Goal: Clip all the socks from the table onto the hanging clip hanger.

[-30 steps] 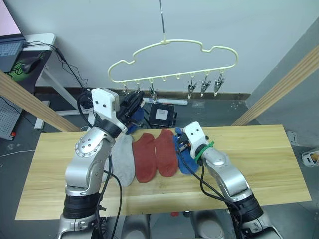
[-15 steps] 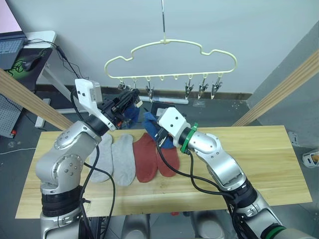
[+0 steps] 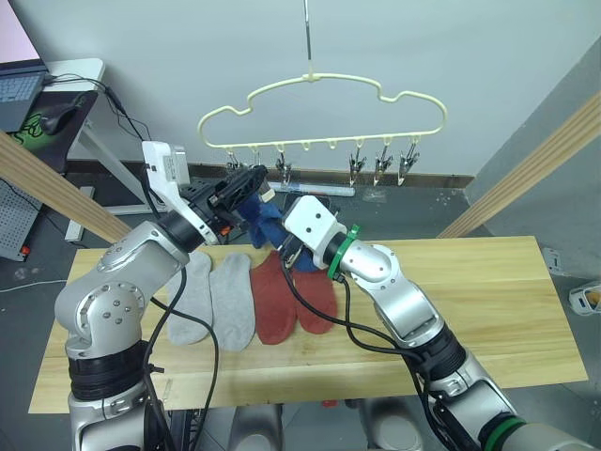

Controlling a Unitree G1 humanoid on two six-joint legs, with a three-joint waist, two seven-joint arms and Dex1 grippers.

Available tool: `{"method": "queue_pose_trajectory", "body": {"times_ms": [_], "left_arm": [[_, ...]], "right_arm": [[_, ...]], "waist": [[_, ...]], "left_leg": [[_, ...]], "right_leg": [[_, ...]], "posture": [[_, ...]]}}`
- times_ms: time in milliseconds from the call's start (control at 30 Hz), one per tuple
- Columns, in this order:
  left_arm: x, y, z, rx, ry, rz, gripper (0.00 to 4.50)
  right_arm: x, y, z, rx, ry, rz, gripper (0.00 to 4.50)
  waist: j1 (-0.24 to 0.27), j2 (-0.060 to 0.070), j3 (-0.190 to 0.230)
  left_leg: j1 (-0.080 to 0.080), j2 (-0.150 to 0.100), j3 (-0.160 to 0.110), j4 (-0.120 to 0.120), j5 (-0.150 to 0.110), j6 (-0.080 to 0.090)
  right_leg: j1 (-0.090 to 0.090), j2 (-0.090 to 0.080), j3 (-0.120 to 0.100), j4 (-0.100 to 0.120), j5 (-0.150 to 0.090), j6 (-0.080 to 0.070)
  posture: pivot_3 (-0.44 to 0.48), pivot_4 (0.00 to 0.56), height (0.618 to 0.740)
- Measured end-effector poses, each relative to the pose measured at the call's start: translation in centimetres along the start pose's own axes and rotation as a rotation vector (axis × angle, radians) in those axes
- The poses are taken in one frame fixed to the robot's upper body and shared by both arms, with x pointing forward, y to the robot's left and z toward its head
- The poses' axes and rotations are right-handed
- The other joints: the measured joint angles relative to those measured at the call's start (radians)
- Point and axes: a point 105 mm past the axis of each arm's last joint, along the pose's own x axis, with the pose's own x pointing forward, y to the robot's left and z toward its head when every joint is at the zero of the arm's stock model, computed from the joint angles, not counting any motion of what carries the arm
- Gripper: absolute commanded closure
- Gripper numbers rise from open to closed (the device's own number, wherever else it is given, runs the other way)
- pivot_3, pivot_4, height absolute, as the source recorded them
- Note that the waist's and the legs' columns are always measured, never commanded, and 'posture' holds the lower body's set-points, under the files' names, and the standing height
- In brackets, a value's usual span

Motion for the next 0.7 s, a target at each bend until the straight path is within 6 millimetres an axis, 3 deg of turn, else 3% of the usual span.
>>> {"method": "queue_pose_trajectory", "body": {"times_ms": [700], "left_arm": [[-0.45, 0.25, -0.32, 0.02, 0.006, 0.009, 4.24]], "right_arm": [[0.59, -0.52, 0.89, 0.009, -0.061, -0.042, 4.5]], "waist": [[0.0, -0.002, -0.001]], "left_leg": [[0.0, 0.0, 0.0, 0.001, 0.0, 0.0]], "right_leg": [[0.0, -0.001, 0.0, 0.001, 0.0, 0.0]], "posture": [[-0.125, 0.32, 0.736]]}}
